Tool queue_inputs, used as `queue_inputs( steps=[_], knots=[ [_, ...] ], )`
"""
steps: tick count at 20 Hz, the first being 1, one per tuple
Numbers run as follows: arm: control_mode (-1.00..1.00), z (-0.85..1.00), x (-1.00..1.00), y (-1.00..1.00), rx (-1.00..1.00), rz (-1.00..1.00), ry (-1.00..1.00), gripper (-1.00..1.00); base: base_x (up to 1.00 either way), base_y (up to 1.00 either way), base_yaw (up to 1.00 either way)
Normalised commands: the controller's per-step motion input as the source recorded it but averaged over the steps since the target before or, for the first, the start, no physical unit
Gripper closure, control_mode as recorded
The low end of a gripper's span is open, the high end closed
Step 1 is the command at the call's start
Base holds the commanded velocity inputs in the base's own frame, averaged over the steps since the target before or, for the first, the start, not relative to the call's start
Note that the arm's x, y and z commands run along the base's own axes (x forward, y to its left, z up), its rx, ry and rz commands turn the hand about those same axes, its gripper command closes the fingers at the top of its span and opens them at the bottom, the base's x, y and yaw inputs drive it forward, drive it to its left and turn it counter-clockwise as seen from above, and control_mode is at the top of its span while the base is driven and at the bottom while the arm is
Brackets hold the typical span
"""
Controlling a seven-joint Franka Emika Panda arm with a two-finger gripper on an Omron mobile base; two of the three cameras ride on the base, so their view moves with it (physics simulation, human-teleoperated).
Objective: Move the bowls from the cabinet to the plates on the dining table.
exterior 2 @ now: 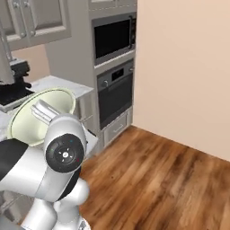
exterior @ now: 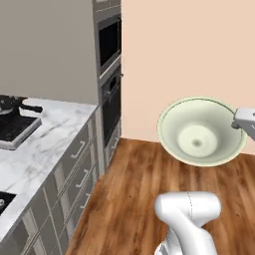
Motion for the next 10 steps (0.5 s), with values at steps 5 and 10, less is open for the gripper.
queue_inputs(
  steps=[5, 10],
  knots=[
    [1.00, 0.00, 0.00, 0.00, 0.00, 0.00, 0.00, 1.00, 0.00, -0.21, -0.42],
    [1.00, 0.00, 0.00, 0.00, 0.00, 0.00, 0.00, 1.00, 0.00, -0.20, -0.43]
  ],
)
